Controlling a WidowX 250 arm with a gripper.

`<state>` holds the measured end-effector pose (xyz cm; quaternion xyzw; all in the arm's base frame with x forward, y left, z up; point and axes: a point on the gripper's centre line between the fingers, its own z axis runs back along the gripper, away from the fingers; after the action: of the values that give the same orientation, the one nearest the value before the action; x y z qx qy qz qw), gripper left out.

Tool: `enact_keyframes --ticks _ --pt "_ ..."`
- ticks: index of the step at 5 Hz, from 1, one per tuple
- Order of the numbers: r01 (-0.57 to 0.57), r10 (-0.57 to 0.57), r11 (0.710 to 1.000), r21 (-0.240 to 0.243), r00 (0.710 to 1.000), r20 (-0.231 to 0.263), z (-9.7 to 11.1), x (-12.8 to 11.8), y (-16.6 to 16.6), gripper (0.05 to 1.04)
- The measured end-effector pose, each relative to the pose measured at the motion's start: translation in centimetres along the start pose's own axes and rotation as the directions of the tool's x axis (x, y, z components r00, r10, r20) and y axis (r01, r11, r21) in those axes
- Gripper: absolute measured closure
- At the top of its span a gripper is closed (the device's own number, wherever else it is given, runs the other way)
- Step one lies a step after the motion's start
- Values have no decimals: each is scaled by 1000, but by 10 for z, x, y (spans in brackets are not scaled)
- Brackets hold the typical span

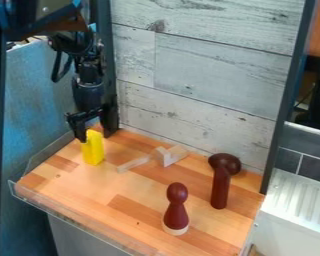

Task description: Move the yellow block into another surface

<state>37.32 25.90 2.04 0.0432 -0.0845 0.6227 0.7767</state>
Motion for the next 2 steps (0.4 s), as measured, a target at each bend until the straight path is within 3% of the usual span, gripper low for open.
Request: enact_keyframes --ticks 1,2 --pt "-27 29 998 53 999 -28 -17 -1 2 83" --pt "-38 41 997 70 999 -28 -23 2 1 118"
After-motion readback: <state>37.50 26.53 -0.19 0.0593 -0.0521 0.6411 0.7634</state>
